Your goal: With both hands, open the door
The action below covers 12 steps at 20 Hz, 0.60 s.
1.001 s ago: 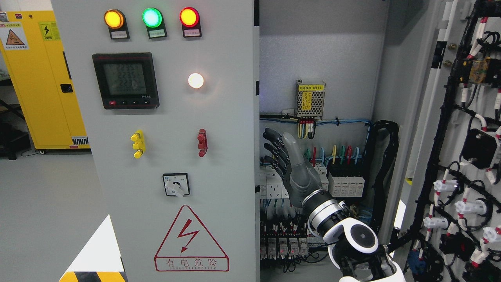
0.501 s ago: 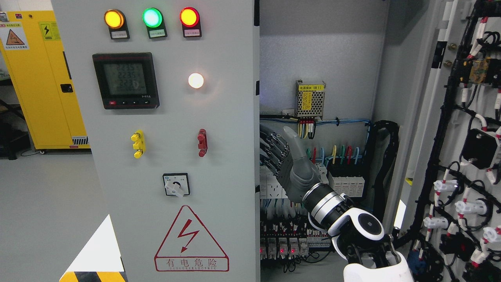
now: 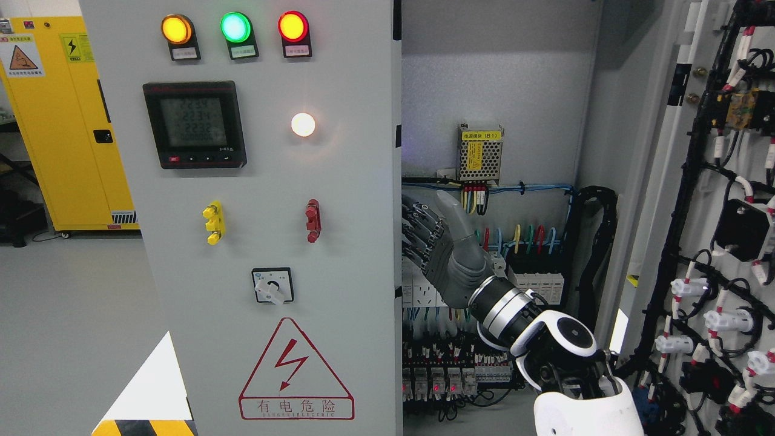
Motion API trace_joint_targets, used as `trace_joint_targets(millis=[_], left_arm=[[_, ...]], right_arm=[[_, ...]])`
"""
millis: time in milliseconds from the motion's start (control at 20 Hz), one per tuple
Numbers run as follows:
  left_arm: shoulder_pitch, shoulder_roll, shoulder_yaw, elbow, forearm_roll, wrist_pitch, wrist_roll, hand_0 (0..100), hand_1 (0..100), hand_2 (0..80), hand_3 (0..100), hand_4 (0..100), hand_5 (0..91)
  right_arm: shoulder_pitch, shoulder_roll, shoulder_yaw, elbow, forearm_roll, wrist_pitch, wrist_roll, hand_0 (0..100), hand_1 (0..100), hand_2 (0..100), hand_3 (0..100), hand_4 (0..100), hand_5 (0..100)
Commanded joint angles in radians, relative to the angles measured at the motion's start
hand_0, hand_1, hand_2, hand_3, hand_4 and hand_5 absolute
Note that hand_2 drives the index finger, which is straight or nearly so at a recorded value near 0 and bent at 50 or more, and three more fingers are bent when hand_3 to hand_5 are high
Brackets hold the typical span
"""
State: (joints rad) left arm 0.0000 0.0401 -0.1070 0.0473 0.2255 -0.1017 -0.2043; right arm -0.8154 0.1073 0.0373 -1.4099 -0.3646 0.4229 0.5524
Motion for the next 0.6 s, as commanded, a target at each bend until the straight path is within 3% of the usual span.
trace_joint_targets(millis=[0, 351, 551], left_arm=[[0.0, 0.0, 0.001, 0.0, 0.0, 0.0, 0.0, 0, 0, 0.0, 0, 0, 0.0], [0.0, 0.0, 0.001, 0.0, 0.0, -0.001, 0.0, 0, 0, 0.0, 0, 0, 0.0], [0.0, 0.0, 0.001, 0.0, 0.0, -0.001, 0.0, 0, 0, 0.0, 0, 0, 0.0]], right_arm=[[-0.025, 0.0, -0.027, 0.074, -0.004, 0.0, 0.05, 22, 2, 0, 0, 0, 0], [-0.054, 0.0, -0.028, 0.118, -0.005, -0.003, 0.058, 22, 1, 0, 0, 0, 0], [-0.062, 0.0, -0.027, 0.121, -0.063, 0.002, 0.09, 22, 1, 0, 0, 0, 0]])
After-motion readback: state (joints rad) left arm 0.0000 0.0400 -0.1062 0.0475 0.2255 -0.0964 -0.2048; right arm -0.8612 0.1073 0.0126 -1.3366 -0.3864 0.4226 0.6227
